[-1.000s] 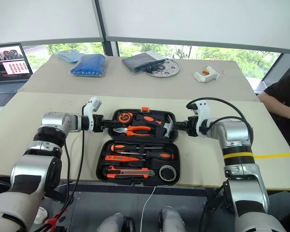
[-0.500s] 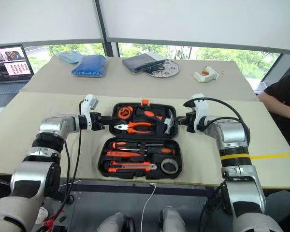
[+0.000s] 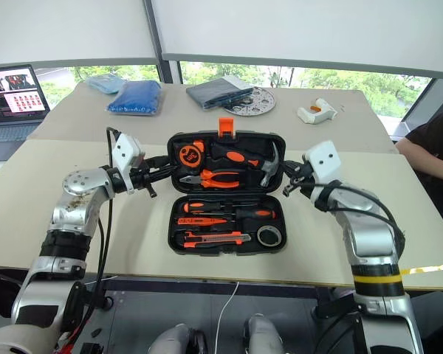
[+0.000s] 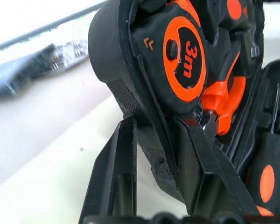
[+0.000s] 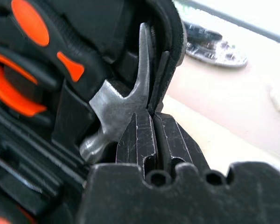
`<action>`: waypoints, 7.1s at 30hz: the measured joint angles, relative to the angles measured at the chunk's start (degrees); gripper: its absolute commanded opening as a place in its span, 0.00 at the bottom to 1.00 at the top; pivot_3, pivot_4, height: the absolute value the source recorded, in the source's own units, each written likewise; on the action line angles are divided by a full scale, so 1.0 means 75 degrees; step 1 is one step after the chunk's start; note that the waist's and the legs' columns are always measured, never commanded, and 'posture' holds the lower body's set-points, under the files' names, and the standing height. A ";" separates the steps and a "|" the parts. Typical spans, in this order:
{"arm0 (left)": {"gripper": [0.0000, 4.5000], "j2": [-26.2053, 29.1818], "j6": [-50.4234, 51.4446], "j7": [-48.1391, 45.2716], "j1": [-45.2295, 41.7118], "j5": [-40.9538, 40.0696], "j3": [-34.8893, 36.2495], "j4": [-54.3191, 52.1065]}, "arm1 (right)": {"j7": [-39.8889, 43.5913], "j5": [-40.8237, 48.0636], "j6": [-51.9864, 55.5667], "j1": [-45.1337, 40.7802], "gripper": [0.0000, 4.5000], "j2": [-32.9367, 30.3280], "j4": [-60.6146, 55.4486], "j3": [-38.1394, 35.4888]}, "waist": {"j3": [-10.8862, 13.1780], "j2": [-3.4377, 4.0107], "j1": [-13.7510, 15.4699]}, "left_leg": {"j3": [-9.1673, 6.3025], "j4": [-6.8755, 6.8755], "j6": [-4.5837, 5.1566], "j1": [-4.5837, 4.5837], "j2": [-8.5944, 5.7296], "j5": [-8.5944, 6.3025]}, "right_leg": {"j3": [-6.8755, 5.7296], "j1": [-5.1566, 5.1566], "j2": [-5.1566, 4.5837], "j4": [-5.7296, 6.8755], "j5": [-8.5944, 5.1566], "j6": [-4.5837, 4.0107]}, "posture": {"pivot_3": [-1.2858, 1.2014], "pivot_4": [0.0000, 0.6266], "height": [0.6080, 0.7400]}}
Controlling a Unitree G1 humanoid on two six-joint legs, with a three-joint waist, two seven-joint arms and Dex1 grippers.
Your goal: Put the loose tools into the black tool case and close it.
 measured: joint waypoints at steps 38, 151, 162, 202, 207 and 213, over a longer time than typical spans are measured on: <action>0.00 -0.0739 -0.1352 -0.1646 -0.3644 0.1498 -0.2065 0.6291 | 0.2813 0.0690 0.1228 0.2337 0.00 -0.2173 -0.2278 0.1360 | -0.0010 -0.0036 0.0212 | -0.0134 -0.0076 0.0075 0.0013 -0.0070 -0.0016 | -0.0028 0.0152 0.0042 -0.0219 -0.0012 0.0083 | 0.52 0.24 0.84; 0.00 -0.1779 -0.2791 -0.2481 -0.2629 0.1727 -0.3452 0.3140 | 0.1137 0.2689 0.4782 0.2925 0.00 -0.2291 -0.3900 -0.0053 | -0.0209 0.0123 0.0401 | -0.0275 -0.0038 0.0237 0.0089 -0.0110 -0.0174 | -0.0075 0.0348 -0.0125 -0.0379 0.0046 0.0188 | 0.52 0.24 0.84; 0.00 -0.1801 -0.2836 -0.2478 -0.2641 0.1728 -0.3456 0.3173 | 0.1013 0.2694 0.4843 0.3781 0.00 -0.2314 -0.4046 -0.0760 | -0.0208 0.0121 0.0405 | -0.0280 -0.0044 0.0238 0.0086 -0.0111 -0.0175 | -0.0080 0.0349 -0.0126 -0.0388 0.0048 0.0192 | 0.52 0.24 0.84; 0.00 -0.1977 -0.4139 -0.2197 -0.2832 0.2224 -0.3786 0.3540 | 0.0652 0.2121 0.4038 0.4342 0.78 -0.1177 -0.3996 -0.0539 | -0.0240 0.0122 0.0542 | -0.0289 -0.0072 0.0258 0.0075 -0.0143 -0.0184 | -0.0121 0.0358 -0.0179 -0.0444 0.0056 0.0208 | 0.52 0.24 0.84; 0.00 -0.1979 -0.4147 -0.2197 -0.2856 0.2224 -0.3793 0.3574 | 0.0453 0.2121 0.3963 0.4145 0.78 -0.0702 -0.3804 -0.0434 | -0.0245 0.0124 0.0534 | -0.0291 -0.0075 0.0257 0.0074 -0.0142 -0.0184 | -0.0126 0.0360 -0.0179 -0.0453 0.0058 0.0211 | 0.52 0.24 0.84; 0.00 -0.1955 -0.4148 -0.2200 -0.2872 0.2224 -0.3793 0.3604 | 0.0317 0.2096 0.3808 0.3957 0.73 -0.0313 -0.3366 -0.0422 | -0.0249 0.0122 0.0496 | -0.0292 -0.0077 0.0257 0.0073 -0.0141 -0.0184 | -0.0134 0.0363 -0.0181 -0.0460 0.0060 0.0215 | 0.52 0.24 0.84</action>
